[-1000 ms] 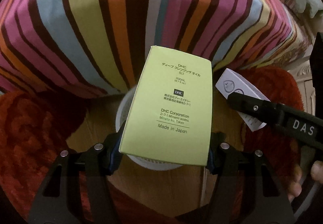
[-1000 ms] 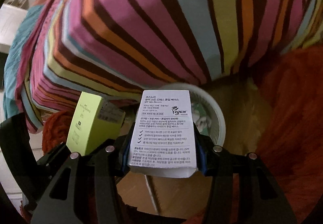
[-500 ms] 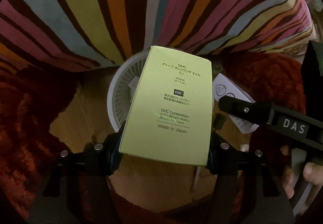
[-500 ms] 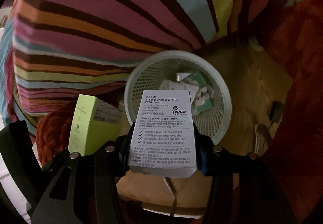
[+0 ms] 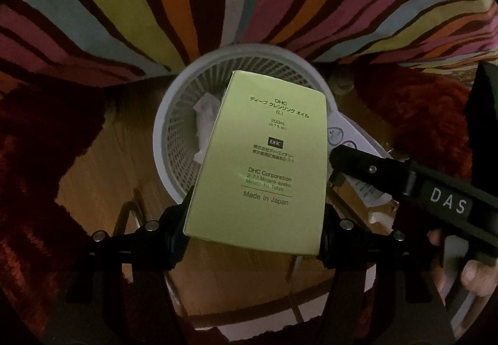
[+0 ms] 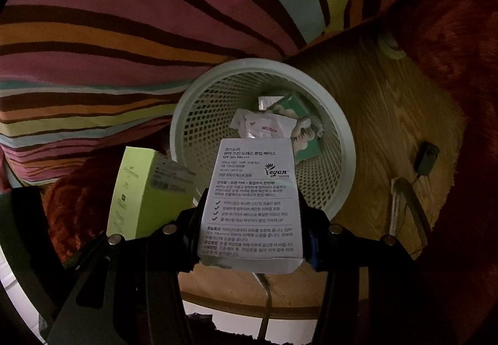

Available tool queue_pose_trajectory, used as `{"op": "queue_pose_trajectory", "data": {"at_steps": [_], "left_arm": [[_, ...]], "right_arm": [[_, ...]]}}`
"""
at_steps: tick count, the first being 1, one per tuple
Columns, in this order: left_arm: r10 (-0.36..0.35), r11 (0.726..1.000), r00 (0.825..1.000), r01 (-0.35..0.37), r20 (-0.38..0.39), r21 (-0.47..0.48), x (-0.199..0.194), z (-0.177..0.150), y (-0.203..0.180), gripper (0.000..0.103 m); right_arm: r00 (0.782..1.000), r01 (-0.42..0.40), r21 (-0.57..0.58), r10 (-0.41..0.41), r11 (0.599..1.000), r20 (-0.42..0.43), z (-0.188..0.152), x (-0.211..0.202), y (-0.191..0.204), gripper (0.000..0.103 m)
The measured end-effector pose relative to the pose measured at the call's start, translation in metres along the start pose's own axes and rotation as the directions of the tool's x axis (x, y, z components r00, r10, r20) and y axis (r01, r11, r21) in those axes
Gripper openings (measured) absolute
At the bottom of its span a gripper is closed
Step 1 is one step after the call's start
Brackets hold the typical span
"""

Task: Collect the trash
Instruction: 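Open both tools to drop both boxes into the wastebasket, then lift both tools away from the wastebasket toward the bed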

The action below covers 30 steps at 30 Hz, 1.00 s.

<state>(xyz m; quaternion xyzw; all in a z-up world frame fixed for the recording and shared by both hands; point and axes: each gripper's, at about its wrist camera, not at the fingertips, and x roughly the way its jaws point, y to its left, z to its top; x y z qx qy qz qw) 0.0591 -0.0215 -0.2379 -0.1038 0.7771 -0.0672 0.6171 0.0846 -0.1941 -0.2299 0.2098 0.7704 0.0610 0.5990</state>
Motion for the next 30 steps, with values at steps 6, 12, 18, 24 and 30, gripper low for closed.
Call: {"op": "queue_pose_trajectory", "data": {"at_steps": [6, 12, 18, 24, 30], "left_arm": [[0.011, 1.0, 0.998, -0.012, -0.057, -0.017, 0.016, 0.006, 0.002, 0.062], [0.018, 1.0, 0.993, -0.021, -0.121, -0.022, 0.03, 0.008, 0.001, 0.064], [0.022, 0.999, 0.992, -0.026, -0.128, -0.027, 0.031, 0.007, 0.001, 0.079], [0.021, 0.999, 0.994, -0.026, -0.105, -0.039, 0.027, 0.007, 0.001, 0.079], [0.036, 0.998, 0.999, -0.037, -0.02, -0.059, 0.01, 0.008, 0.005, 0.079]], "right_arm": [[0.999, 0.031, 0.014, -0.03, 0.999, -0.034, 0.007, 0.016, -0.003, 0.048], [0.997, 0.042, 0.019, -0.041, 0.999, -0.069, 0.012, 0.029, -0.004, 0.05], [0.995, 0.033, 0.058, -0.028, 0.998, -0.096, 0.014, 0.037, -0.011, 0.08], [0.996, 0.031, 0.069, -0.024, 0.997, -0.091, 0.013, 0.038, -0.013, 0.086], [0.999, 0.038, 0.009, -0.037, 0.999, -0.02, 0.009, 0.023, -0.003, 0.086]]}}
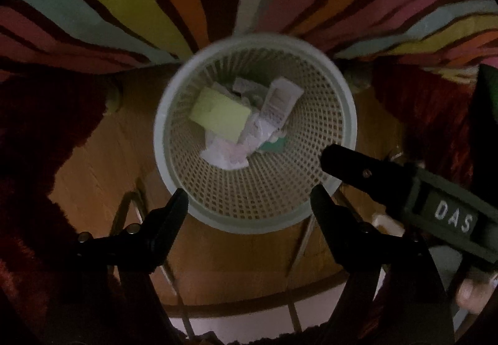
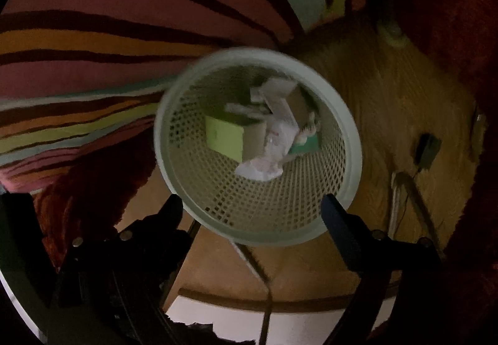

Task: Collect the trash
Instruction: 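Lift both tools away from the wastebasket toward the bed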

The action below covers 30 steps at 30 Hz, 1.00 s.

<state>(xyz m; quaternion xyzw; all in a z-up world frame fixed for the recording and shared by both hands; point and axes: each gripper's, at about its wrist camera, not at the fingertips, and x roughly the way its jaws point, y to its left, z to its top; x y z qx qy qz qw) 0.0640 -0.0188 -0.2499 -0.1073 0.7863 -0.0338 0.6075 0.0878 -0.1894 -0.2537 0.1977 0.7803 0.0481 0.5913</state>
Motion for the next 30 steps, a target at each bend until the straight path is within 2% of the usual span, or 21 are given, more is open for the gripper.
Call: {"op": "queue_pose_trajectory", "data": {"at_steps": [4, 7, 12, 18, 19, 25, 30], "left_arm": [[0.024, 1.0, 0.993, -0.023, 0.118, -0.006, -0.025, -0.001, 0.001, 0.079], [0.057, 0.998, 0.972, -0.06, 0.228, 0.003, -0.048, -0.004, -0.002, 0.079], [0.107, 0.992, 0.913, -0.123, 0.393, 0.017, -0.087, -0.012, -0.006, 0.079], [0.124, 0.99, 0.845, -0.138, 0.52, -0.011, -0.129, -0.022, -0.002, 0.079], [0.125, 0.99, 0.837, -0.138, 0.532, -0.016, -0.134, -0.024, -0.002, 0.079], [0.135, 0.989, 0.764, -0.141, 0.631, -0.041, -0.173, -0.038, -0.005, 0.079], [0.146, 0.986, 0.698, -0.159, 0.701, -0.047, -0.205, -0.052, -0.013, 0.079]], "right_arm": [[0.986, 0.06, -0.119, -0.04, 0.991, 0.165, -0.007, -0.035, 0.022, 0.086], [0.95, 0.117, -0.188, -0.055, 0.975, 0.308, -0.016, -0.065, 0.035, 0.086], [0.871, 0.185, -0.248, -0.042, 0.951, 0.49, -0.032, -0.109, 0.047, 0.086], [0.763, 0.255, -0.276, -0.017, 0.927, 0.646, -0.053, -0.15, 0.057, 0.086], [0.751, 0.26, -0.279, -0.012, 0.924, 0.66, -0.054, -0.155, 0.06, 0.086], [0.676, 0.295, -0.305, 0.028, 0.905, 0.737, -0.072, -0.182, 0.07, 0.086], [0.633, 0.293, -0.312, 0.061, 0.904, 0.772, -0.086, -0.201, 0.072, 0.086]]}}
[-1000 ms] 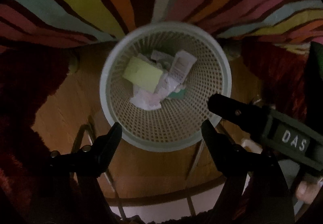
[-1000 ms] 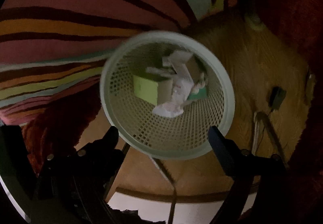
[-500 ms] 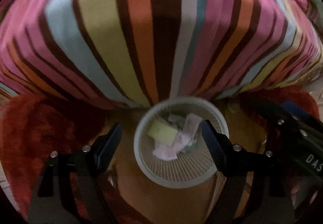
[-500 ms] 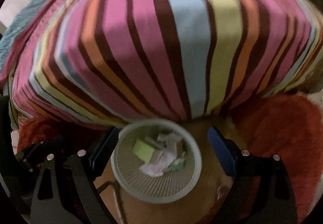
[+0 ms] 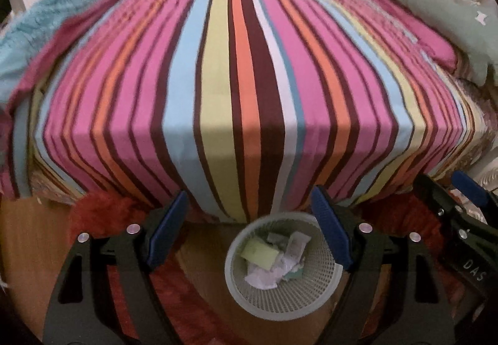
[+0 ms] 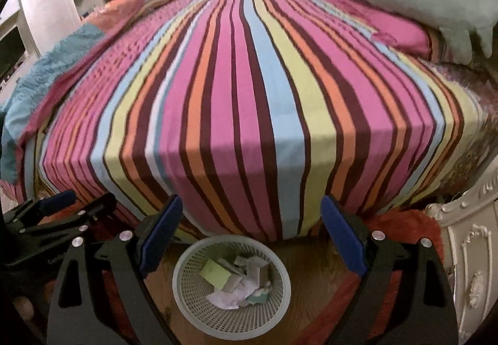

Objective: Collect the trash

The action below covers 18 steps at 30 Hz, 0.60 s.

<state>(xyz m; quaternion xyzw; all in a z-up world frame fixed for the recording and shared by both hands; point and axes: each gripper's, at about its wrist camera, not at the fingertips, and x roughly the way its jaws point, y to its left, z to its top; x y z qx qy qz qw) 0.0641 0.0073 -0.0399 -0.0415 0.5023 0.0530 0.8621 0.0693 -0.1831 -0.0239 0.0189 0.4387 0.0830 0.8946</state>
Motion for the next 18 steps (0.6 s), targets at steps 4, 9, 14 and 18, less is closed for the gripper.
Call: {"op": "queue_pose_trajectory", "data": {"at_steps": [4, 9, 14, 18], "left_arm": [[0.002, 1.0, 0.999, -0.003, 0.051, 0.007, -0.019, 0.005, -0.002, 0.079], [-0.007, 1.0, 0.996, 0.005, 0.091, 0.013, -0.035, 0.01, -0.005, 0.079], [0.002, 1.0, 0.993, -0.006, 0.121, 0.03, -0.044, 0.009, -0.007, 0.079], [0.004, 0.999, 0.991, -0.009, 0.133, 0.036, -0.047, 0.009, -0.008, 0.079]], "right_arm": [[0.999, -0.005, 0.016, 0.005, 1.0, 0.035, 0.007, -0.015, -0.002, 0.086], [0.998, -0.002, 0.025, 0.001, 1.0, 0.06, 0.013, -0.028, -0.001, 0.086], [0.997, -0.01, 0.034, 0.007, 0.999, 0.078, 0.013, -0.034, -0.002, 0.086], [0.996, -0.011, 0.034, 0.008, 0.999, 0.085, 0.013, -0.037, -0.002, 0.086]]}}
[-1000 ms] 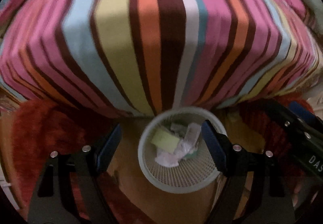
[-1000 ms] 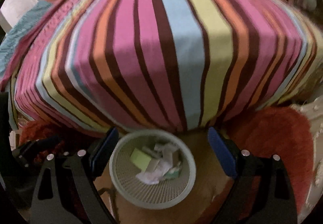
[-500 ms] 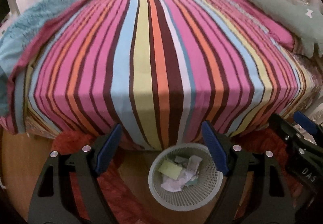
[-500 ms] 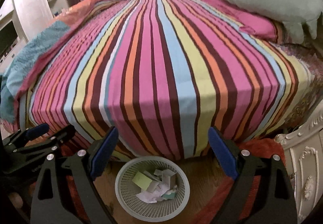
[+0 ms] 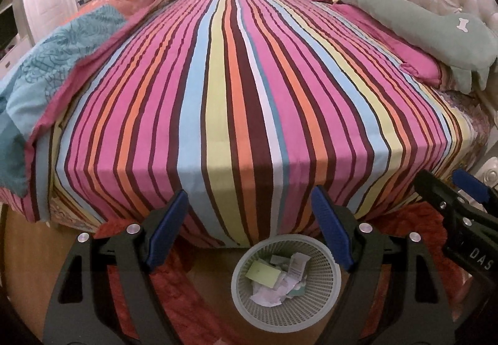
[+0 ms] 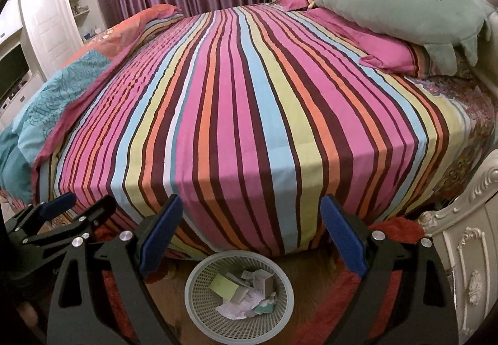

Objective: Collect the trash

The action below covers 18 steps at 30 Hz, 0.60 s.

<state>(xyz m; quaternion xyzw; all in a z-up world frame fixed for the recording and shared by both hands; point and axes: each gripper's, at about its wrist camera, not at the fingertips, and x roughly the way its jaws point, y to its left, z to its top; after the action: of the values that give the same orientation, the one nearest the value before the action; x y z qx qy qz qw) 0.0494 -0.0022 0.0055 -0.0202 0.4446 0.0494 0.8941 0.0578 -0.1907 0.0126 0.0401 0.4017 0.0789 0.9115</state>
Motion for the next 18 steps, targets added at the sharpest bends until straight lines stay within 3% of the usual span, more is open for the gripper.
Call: {"op": "queue_pose_trajectory", "data": {"at_steps": [18], "left_arm": [[-0.005, 1.0, 1.0, 0.005, 0.019, 0.01, -0.0081, 0.0014, -0.0036, 0.079]], "right_arm": [[1.0, 0.006, 0.0, -0.006, 1.0, 0.005, -0.0016, -0.0032, -0.0006, 0.086]]}}
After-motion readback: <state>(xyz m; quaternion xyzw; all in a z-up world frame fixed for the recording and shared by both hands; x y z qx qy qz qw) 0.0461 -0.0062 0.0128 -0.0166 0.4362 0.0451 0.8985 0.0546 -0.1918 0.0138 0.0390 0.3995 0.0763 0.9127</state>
